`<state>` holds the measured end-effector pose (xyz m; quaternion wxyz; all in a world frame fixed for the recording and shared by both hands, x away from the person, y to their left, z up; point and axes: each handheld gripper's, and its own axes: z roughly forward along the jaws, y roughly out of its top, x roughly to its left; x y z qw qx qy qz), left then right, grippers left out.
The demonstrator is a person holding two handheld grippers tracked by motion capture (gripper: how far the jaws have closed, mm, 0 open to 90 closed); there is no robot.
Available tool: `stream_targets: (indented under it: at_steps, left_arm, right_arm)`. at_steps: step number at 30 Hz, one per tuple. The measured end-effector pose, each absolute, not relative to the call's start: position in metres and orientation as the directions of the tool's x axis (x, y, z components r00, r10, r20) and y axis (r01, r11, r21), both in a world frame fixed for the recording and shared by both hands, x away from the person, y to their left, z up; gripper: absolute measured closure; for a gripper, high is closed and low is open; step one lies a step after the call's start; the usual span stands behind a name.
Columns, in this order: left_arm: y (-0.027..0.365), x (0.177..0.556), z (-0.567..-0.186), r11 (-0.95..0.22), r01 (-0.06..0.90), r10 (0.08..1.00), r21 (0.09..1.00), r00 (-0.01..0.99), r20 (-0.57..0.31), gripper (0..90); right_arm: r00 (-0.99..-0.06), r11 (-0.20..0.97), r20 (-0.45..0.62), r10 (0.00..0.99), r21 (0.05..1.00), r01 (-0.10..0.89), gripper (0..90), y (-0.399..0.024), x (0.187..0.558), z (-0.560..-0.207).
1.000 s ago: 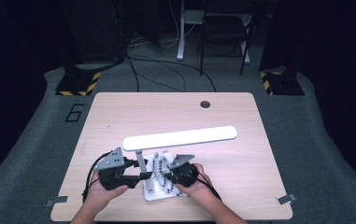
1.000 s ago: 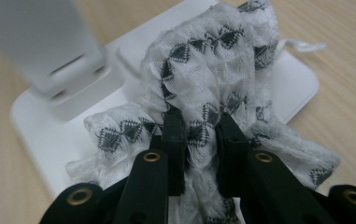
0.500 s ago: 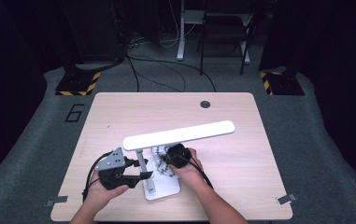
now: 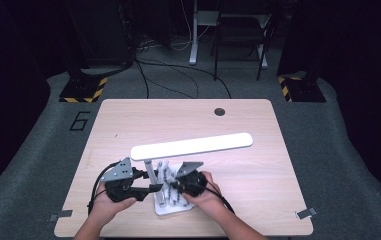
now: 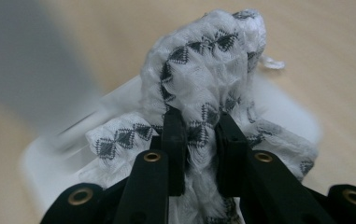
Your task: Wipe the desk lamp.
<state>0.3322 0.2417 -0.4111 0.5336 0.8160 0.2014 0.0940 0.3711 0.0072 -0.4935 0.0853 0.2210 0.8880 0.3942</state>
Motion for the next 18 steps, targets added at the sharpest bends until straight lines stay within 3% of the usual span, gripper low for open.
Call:
stream_targets:
  at_steps: [4,8,18]
  left_arm:
    - [0.241,0.332,-0.411,-0.357,0.229,0.425,0.906,0.903,-0.061,51.7]
    - [0.24,0.331,-0.411,-0.35,0.226,0.429,0.909,0.901,-0.059,51.7]
    - [0.241,0.332,-0.412,-0.349,0.218,0.419,0.911,0.906,-0.057,51.8]
  right_arm:
    - [-0.919,0.641,-0.031,0.393,0.726,0.25,77.0,0.002,0.34,-0.501]
    - [-0.924,0.649,-0.048,0.379,0.726,0.228,77.3,-0.004,0.333,-0.502]
    - [-0.854,0.567,0.001,0.521,0.747,0.347,77.7,0.016,0.387,-0.505]
